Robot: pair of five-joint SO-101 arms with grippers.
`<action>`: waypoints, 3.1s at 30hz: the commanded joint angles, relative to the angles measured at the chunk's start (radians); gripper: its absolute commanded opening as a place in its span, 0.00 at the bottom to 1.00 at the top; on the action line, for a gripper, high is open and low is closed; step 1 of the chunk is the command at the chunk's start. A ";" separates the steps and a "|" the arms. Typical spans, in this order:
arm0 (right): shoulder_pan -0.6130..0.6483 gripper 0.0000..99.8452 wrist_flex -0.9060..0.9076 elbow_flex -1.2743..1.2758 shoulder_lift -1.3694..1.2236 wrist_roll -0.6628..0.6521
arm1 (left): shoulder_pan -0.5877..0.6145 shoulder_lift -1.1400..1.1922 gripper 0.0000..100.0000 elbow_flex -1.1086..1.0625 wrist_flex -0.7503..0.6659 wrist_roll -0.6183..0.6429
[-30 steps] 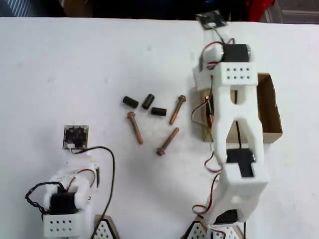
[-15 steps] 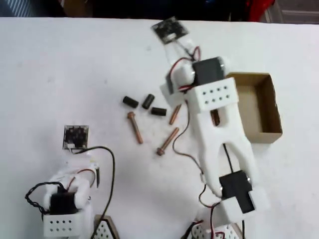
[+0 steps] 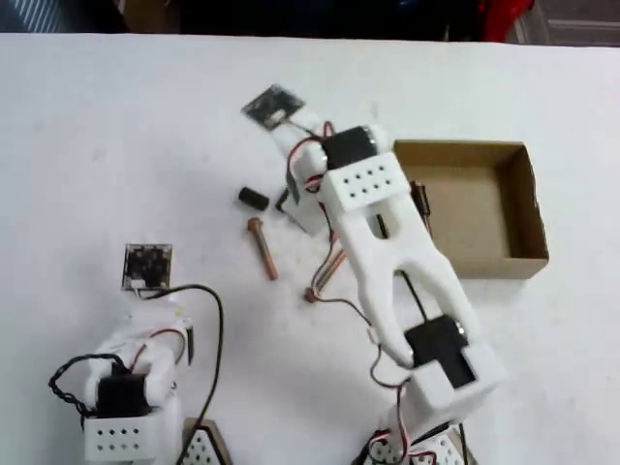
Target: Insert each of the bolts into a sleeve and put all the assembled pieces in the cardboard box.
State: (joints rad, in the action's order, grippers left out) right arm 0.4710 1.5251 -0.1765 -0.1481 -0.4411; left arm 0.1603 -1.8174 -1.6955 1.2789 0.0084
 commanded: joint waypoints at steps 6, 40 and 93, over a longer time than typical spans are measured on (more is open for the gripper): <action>0.002 0.17 -0.127 -0.005 -0.079 -0.394 | -0.002 -0.010 0.02 0.002 0.006 0.011; -0.021 0.17 -0.214 -0.126 -0.337 -0.585 | -0.002 -0.010 0.02 0.002 0.006 0.011; -0.005 0.02 0.036 -0.456 -0.272 -0.364 | -0.002 -0.010 0.02 0.002 0.006 0.011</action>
State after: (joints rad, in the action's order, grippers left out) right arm 0.4388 1.5144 -0.6091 -0.5838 -0.8892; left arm 0.1603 -1.8174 -1.6955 1.2789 0.0084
